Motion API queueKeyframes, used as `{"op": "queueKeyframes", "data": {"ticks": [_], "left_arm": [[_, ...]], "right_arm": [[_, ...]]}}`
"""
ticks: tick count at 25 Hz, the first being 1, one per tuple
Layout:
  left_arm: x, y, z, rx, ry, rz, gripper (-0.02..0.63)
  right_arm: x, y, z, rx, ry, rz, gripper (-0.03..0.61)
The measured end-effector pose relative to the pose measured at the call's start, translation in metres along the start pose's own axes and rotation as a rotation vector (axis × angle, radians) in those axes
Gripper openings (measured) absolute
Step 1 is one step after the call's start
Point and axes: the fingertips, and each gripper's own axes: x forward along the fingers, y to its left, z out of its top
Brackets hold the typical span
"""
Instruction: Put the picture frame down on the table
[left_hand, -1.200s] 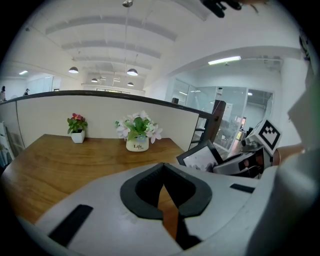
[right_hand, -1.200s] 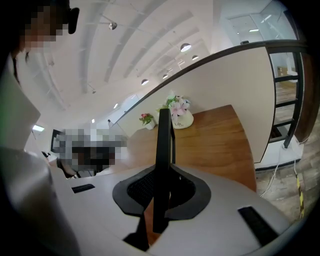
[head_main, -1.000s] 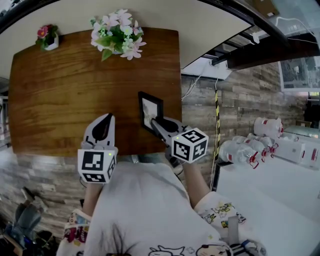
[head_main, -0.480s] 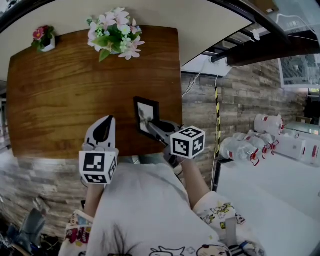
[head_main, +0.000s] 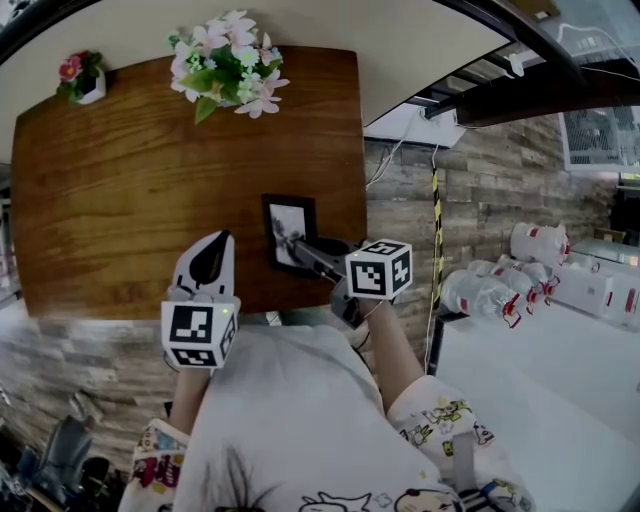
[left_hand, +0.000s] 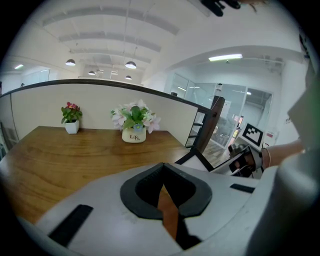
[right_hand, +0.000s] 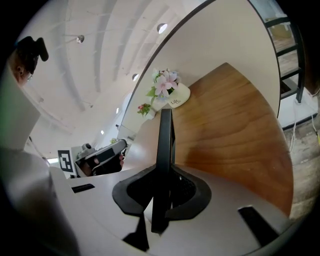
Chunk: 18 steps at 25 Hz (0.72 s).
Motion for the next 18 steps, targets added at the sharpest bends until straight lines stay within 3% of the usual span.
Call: {"op": "queueKeyframes", "data": {"ticks": [9, 18], "left_arm": [[0.006, 0.004, -0.001, 0.001, 0.013, 0.000, 0.003], [0.008, 0.006, -0.006, -0.004, 0.026, 0.002, 0.003]], "right_arm": [[0.010, -0.013, -0.010, -0.017, 0.106, -0.024, 0.044], [0.012, -0.030, -0.014, -0.028, 0.118, -0.092, 0.066]]}}
